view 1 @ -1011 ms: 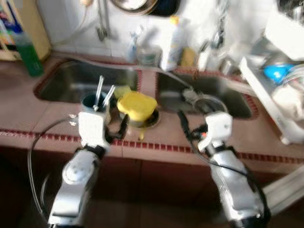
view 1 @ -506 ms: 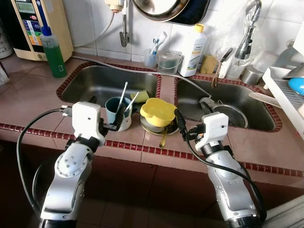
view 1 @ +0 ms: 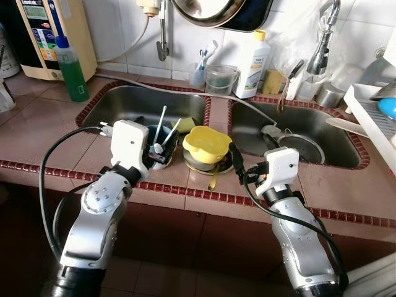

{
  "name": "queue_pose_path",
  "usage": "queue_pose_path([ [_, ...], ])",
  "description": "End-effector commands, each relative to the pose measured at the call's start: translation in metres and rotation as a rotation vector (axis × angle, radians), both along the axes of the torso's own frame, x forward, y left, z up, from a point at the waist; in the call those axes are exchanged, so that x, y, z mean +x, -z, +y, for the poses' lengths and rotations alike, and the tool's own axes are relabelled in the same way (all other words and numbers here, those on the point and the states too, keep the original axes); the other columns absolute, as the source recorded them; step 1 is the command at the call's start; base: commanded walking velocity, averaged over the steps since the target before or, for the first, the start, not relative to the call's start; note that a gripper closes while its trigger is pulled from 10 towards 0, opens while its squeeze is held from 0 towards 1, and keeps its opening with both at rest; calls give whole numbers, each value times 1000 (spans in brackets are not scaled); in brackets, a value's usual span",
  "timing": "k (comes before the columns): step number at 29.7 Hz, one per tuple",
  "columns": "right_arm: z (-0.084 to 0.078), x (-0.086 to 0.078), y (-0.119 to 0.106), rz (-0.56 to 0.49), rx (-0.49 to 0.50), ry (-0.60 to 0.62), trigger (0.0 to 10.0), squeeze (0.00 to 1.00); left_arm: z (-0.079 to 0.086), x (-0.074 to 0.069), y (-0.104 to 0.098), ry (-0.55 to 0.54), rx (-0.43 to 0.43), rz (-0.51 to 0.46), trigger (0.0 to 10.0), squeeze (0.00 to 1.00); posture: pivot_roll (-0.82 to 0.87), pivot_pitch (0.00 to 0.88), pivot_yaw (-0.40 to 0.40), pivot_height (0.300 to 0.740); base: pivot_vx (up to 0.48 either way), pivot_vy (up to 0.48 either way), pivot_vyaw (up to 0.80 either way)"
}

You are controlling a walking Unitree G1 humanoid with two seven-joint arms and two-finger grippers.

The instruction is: Kitchen organization

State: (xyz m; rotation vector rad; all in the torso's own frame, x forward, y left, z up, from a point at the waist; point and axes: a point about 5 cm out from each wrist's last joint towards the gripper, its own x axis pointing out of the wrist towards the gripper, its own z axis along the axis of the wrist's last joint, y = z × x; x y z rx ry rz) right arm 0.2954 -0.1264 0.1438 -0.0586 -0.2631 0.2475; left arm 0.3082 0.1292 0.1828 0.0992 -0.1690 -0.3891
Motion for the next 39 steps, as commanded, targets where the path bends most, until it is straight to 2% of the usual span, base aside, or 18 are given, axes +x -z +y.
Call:
queue_pose_path([
  [1,-4,-1,-4,-9,10,17,10000,0,-9,5,-3,21,8,0,10000,0,-160,1,-41,732,0,0,0],
  [9,1,-2,-9,-14,27,7,10000,0,-25,15,-7,22,20,7,10000,0,-170,16,-43,732,0,0,0],
  [16,7,-4,-11,1,70,5,10000,0,-29,18,-7,30,49,9,10000,0,-171,30,-38,732,0,0,0],
  [23,22,-14,-11,12,84,-78,10000,0,-31,24,-7,34,94,5,10000,0,-173,45,-33,732,0,0,0],
  [25,29,-22,-8,24,70,-153,10000,0,-31,28,-8,36,115,-3,10000,0,-177,53,-30,732,0,0,0],
  [29,32,-28,-7,36,57,-193,10000,0,-31,31,-10,34,127,-9,10000,0,-180,59,-31,732,0,0,0],
  [33,35,-43,-3,65,24,-263,10000,0,-29,37,-16,36,143,-28,10000,0,-191,69,-28,732,0,0,0],
  [39,34,-51,-2,73,9,-279,10000,0,-29,40,-18,37,148,-35,10000,0,-196,76,-25,732,0,0,0],
])
